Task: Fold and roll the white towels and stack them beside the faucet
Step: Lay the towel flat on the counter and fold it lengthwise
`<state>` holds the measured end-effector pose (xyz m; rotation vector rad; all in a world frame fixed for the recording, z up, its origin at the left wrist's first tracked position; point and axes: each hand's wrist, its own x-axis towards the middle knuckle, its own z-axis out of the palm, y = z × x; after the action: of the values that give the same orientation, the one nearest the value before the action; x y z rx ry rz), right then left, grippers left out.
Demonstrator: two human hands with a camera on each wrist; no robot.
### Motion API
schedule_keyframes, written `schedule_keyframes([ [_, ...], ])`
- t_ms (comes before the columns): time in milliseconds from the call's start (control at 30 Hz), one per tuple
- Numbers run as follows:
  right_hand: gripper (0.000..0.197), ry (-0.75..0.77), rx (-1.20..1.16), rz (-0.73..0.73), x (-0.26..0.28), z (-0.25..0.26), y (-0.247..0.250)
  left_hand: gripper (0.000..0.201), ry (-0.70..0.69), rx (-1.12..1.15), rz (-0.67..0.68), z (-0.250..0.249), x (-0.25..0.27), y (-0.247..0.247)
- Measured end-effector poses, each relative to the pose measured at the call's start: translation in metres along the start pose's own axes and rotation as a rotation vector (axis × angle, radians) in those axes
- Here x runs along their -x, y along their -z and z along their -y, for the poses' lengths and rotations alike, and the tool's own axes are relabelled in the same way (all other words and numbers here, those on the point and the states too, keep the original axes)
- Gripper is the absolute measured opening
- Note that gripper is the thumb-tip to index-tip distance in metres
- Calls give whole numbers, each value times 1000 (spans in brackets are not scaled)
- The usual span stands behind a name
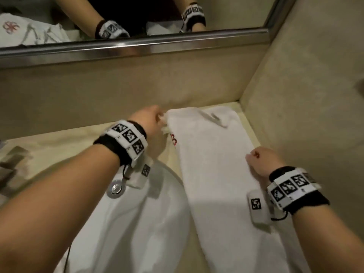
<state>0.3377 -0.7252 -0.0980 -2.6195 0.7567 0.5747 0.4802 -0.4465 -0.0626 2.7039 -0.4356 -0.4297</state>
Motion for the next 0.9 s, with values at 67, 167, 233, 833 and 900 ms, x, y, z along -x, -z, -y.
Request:
schedule_keyframes([
  [67, 26, -18, -3, -1, -4, 0, -5, 34, 101, 67, 100, 4, 5, -22],
  [167, 32, 8, -38, -45, -19, 10, 0, 36, 192, 187, 122, 1, 3, -45],
  [233, 38, 48, -27, -61, -33, 23, 5, 36, 228, 242, 128, -3, -1, -50],
  [833, 34, 46, -56, -46, -87, 56, 26, 30, 318, 644, 228, -12, -12, -50],
  [900, 34, -1, -22, -78, -88, 52, 28, 24, 327, 681, 252, -11, -11, -49],
])
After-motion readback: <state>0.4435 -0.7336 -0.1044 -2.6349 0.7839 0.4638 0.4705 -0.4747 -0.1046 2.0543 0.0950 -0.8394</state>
